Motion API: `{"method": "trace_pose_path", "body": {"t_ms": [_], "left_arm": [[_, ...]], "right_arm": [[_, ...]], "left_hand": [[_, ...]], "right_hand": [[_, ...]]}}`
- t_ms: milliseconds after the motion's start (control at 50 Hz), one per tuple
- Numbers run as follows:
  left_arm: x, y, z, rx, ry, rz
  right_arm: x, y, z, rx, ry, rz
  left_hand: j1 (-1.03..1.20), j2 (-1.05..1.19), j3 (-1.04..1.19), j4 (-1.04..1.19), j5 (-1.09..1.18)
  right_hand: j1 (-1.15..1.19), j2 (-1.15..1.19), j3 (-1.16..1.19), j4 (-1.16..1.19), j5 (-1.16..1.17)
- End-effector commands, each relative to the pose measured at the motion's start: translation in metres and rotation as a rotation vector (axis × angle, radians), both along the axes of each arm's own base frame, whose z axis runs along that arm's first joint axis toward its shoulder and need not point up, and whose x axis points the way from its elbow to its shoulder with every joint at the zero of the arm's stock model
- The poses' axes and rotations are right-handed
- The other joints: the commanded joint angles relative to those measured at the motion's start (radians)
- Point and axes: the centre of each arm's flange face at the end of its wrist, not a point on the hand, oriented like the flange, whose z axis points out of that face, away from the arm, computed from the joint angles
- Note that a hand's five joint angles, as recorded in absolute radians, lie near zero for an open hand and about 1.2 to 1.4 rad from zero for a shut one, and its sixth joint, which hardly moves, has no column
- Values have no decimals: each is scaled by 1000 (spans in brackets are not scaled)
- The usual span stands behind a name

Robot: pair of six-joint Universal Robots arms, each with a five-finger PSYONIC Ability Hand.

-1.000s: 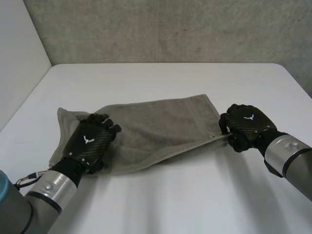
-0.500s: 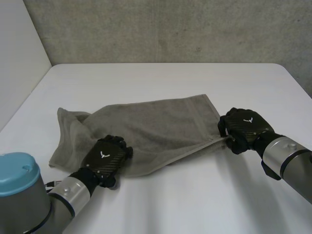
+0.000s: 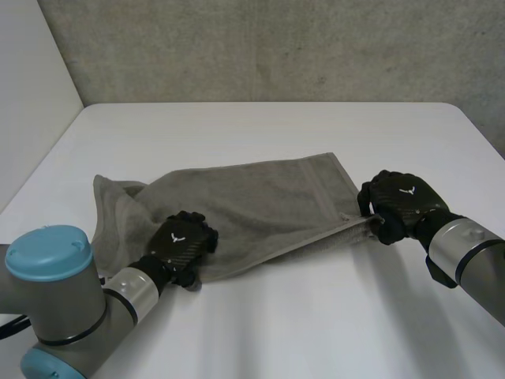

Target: Fold the towel.

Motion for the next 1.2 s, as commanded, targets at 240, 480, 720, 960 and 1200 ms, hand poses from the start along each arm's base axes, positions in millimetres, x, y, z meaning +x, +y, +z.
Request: {"method": "trace_pose_path", "body": {"t_ms": [240,480,720,960,1200], "left_arm": [[-2,-13,-1,-19,-11,29],[1,-7,0,20,-35,33],[9,-18,10,-20,-40,109],[13,-17,60,-155,36,132],[29,-9,47,-113,-13,162]], "right_arm": [[1,-6,4,0,-54,-20],[4,-22,1,39,-118,-49],[4,-26,0,40,-119,-66],[6,-16,17,-10,-111,-43],[2,9,12,-34,172,114]], "left_hand": [[-57,-57,-58,-66,-60],[-157,-157,-58,-66,-160],[732,732,-58,-66,729],[732,732,-58,-66,729],[732,732,-58,-66,729]], "right_hand": [[64,91,-53,-76,55],[64,91,-53,-76,55],[64,91,-53,-76,55],[64,91,-53,-76,55],[64,91,-53,-76,55]]}}
